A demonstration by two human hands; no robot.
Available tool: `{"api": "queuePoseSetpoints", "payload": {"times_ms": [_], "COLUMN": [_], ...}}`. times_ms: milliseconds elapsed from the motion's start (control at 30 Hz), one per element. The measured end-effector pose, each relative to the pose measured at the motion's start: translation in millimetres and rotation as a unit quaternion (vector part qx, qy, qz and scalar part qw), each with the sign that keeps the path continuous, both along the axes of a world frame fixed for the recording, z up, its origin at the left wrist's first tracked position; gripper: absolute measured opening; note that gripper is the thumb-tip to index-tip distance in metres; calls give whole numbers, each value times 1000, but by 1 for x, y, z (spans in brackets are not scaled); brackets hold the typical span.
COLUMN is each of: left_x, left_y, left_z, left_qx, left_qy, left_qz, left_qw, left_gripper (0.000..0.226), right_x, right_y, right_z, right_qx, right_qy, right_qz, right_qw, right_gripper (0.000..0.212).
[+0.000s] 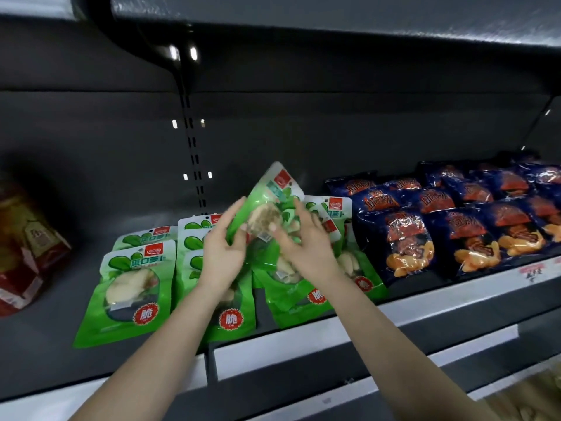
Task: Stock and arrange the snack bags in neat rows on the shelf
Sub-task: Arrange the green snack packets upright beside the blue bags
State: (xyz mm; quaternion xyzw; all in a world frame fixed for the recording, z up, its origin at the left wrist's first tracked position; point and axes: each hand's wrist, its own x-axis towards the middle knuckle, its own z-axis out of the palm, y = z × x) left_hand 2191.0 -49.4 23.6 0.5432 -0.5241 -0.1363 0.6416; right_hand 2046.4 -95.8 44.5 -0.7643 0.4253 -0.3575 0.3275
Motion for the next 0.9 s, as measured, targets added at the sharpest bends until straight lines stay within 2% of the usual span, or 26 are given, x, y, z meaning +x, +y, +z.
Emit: {"api": "queuePoseSetpoints", "payload": {"times_ms": [33,67,133,200,267,300,400,467,533,600,667,733,800,900], "left_x": [-6,-14,-19,-17,-11,-8,5,14,27,43,58,70,82,104], "left_y": [4,8,8,3,2,3,-1,-5,-3,9,26,42,59,86], "left_z": [0,-1,-6,-11,-8,-3,15,29,34,33,31,33,37,41], "left_qx": [-21,-34,-44,-72,-91,-89,-17,66,97,112,123,121,122,123], "left_qy": [-77,-150,-256,-287,-246,-205,-31,100,167,143,108,102,108,91], "left_qz": [-14,-36,-80,-101,-115,-95,39,60,36,29,38,59,89,129], "left_qw": [997,988,962,950,958,970,999,991,981,983,986,986,983,980], "left_gripper": [49,46,45,43,41,39,42,56,48,36,37,41,44,45], "right_x": [8,15,23,25,22,19,10,9,14,26,41,60,81,109], "right_y": [4,6,7,2,-5,-8,-14,-12,-8,-1,6,11,20,38], "right_z": [-1,-3,0,4,9,13,21,23,19,13,9,9,12,17], "right_qx": [35,55,96,118,110,97,79,110,123,116,117,89,36,1], "right_qy": [-2,-31,-137,-222,-219,-204,-172,-168,-162,-146,-142,-121,-83,-45], "right_qz": [20,26,-6,-45,-60,-52,14,74,108,126,137,141,147,189], "right_qw": [999,998,986,967,968,973,982,977,973,974,973,979,985,981], "right_gripper": [88,84,57,29,16,17,22,27,38,59,82,96,99,86]}}
